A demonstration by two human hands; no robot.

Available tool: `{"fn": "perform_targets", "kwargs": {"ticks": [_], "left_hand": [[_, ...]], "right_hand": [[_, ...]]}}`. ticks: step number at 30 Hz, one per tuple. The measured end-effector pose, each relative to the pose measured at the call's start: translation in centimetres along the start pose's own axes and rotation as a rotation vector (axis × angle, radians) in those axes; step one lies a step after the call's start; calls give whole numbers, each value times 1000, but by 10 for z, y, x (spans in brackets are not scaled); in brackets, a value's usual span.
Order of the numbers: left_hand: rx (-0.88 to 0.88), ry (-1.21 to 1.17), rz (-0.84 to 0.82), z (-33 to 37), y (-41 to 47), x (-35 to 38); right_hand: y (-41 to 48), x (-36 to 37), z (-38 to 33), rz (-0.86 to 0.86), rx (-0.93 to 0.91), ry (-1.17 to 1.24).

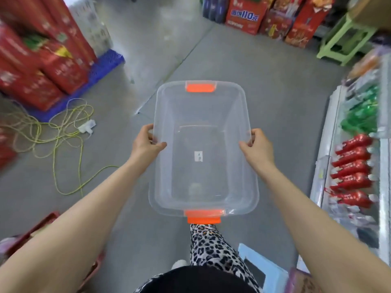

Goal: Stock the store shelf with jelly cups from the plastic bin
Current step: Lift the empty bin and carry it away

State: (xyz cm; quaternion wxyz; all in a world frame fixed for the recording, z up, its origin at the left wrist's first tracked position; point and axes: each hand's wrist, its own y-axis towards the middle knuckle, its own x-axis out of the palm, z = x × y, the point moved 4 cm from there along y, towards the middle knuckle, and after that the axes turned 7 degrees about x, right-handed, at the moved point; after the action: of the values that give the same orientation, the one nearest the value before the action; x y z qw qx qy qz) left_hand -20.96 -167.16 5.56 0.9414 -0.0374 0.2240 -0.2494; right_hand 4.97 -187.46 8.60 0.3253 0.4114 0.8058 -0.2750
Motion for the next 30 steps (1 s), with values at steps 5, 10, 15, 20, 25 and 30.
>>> {"fn": "perform_targets", "kwargs": {"ticks": [5, 10, 15, 20, 25, 30], "left_hand": [[-51, -20, 96, 16, 127, -27], [-95, -20, 210, 43, 249, -72], [-116, -4, 338, 50, 375, -133], [-93, 2, 356, 59, 518, -197], [-83, 30, 350, 81, 670, -262], [-81, 54, 345, 105, 816, -305]], "right_hand": [[134, 45, -92, -82, -63, -36], [263, 90, -213, -183, -176, -58], [378, 159, -336, -248, -290, -98], [489, 232, -455, -252, -355, -119], [594, 286, -574, -256, -369, -130], [711, 336, -674, -234, -377, -146]]}}
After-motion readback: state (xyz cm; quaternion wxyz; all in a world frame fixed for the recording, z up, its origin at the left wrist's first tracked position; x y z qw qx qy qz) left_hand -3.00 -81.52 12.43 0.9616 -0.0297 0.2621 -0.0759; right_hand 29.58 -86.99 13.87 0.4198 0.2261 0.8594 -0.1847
